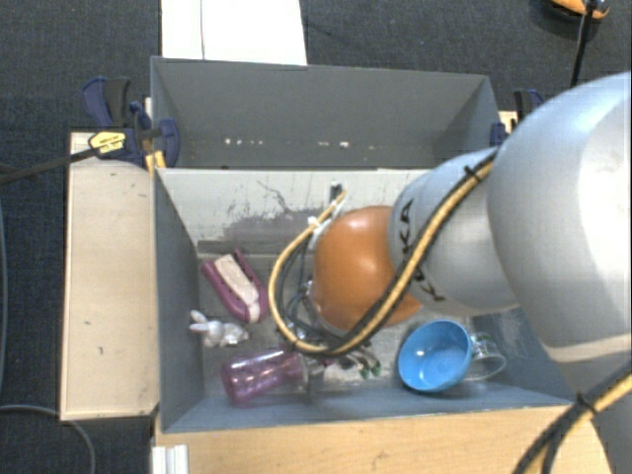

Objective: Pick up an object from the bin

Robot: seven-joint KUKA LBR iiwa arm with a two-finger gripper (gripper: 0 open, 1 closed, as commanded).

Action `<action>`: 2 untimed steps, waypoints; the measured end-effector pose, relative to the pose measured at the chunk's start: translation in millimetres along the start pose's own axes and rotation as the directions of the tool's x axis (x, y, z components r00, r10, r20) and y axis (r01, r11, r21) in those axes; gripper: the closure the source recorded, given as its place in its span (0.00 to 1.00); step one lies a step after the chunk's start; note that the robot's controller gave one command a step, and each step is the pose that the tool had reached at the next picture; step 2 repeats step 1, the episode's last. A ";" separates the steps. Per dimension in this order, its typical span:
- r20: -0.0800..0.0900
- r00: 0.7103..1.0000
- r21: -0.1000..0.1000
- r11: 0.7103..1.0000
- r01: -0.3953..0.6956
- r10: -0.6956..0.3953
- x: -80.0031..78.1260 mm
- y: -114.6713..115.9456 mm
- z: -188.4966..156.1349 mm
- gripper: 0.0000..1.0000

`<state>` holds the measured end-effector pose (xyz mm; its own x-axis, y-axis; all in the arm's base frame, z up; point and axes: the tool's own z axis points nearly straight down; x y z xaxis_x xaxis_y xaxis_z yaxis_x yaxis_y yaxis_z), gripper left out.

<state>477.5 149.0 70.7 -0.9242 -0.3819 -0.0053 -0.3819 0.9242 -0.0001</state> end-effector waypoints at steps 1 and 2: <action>0.000 1.000 0.000 1.000 -0.001 0.001 0.0 0.0 0.0 1.00; 0.000 1.000 0.000 1.000 -0.001 0.001 0.0 0.0 0.0 1.00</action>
Offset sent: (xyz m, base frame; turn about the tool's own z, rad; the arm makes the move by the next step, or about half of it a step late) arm 0.0056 0.0006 -0.0007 -0.0060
